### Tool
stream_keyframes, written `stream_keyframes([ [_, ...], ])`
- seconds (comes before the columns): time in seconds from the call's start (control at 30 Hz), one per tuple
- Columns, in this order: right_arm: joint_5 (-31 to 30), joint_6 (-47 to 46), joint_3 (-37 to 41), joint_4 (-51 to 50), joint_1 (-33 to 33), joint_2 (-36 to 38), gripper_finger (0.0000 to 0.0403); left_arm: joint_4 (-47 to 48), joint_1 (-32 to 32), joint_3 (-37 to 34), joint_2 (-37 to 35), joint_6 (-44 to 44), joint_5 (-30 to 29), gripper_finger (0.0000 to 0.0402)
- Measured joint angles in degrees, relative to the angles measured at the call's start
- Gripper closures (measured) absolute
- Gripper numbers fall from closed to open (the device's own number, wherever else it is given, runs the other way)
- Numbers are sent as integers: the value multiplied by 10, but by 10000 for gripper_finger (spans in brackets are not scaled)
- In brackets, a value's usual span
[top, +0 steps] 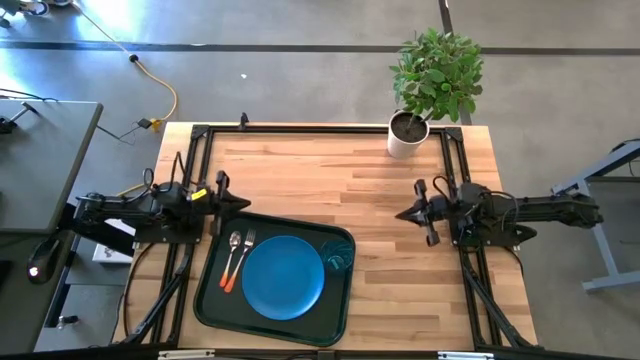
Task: Pick and place plate/cup/fork/spoon on tray
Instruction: Return to Home Position
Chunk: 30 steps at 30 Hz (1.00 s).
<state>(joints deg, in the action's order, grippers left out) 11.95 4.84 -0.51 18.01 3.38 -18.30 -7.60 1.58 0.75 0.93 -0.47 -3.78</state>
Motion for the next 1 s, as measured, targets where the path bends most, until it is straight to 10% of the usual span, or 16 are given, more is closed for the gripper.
stream_keyframes([
  [0.27,-269,-120,0,-15,1,0,402,39,0,0,2,-58,-22,398],
  [0.77,19,-35,0,-135,-2,0,402,60,0,0,2,-23,-43,398],
  [1.0,-18,-5,0,-135,-15,0,402,59,0,0,2,-23,-43,398],
])
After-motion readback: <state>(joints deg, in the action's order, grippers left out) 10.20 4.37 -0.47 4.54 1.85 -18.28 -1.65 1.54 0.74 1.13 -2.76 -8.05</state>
